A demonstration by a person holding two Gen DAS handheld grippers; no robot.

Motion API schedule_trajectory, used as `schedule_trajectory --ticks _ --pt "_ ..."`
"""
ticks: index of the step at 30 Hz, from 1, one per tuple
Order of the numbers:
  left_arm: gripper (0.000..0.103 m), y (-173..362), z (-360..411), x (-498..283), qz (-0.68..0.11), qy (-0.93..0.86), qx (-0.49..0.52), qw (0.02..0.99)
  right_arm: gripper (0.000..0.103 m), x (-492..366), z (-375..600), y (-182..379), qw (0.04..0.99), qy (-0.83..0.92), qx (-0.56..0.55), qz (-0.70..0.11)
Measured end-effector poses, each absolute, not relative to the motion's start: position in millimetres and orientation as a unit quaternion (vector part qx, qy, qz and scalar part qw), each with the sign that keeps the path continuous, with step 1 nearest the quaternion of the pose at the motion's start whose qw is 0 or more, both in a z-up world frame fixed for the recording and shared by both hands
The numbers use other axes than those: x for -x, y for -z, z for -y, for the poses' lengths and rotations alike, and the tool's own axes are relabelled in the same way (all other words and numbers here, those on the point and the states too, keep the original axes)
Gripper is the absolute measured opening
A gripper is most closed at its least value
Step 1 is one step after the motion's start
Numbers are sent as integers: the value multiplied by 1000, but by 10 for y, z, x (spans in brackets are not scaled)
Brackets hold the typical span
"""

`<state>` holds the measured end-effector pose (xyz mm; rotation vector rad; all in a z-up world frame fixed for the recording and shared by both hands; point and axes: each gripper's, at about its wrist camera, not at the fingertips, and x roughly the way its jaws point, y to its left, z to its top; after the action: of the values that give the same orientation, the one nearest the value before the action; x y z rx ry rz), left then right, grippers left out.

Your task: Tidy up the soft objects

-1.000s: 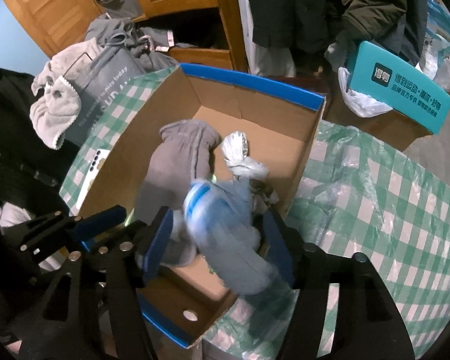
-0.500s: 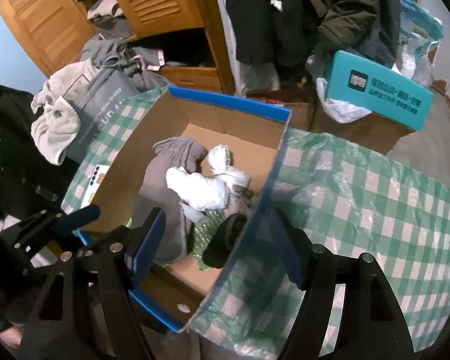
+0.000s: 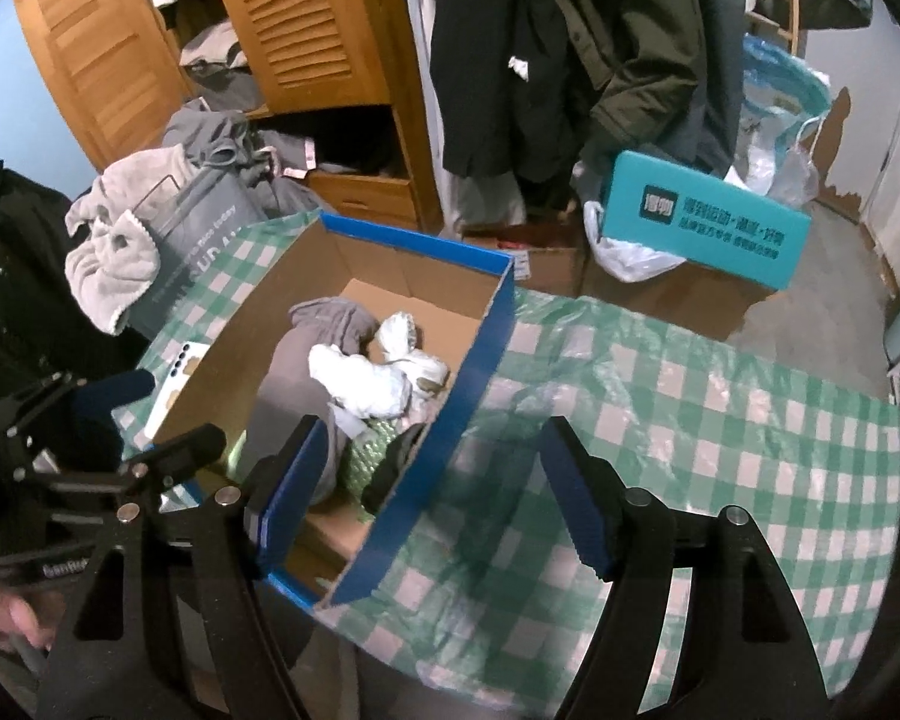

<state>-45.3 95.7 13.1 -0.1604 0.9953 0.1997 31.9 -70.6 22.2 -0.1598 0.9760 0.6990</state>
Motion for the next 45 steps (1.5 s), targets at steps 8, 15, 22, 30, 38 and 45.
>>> schedule_trajectory --ticks 8,15,22,30,38,45 --pt "86 -234 -820 454 -469 -86 74 876 73 -259 917 -296 825 -336 67 -449" --pt "86 -246 -672 393 -465 -80 57 880 73 -323 1064 -241 828 -327 56 -453" --pt "86 -236 -616 352 -465 -80 58 880 73 -367 1191 -217 832 -315 48 -454" --pt "86 -238 -569 339 -463 -80 56 881 73 -383 1276 -224 835 -312 41 -452" --pt "86 -258 -532 309 -466 -80 51 880 73 -388 1295 -227 835 -311 41 -453" --pt "86 -249 -485 296 -470 -82 44 878 73 -390 1302 -223 834 -312 42 -453"
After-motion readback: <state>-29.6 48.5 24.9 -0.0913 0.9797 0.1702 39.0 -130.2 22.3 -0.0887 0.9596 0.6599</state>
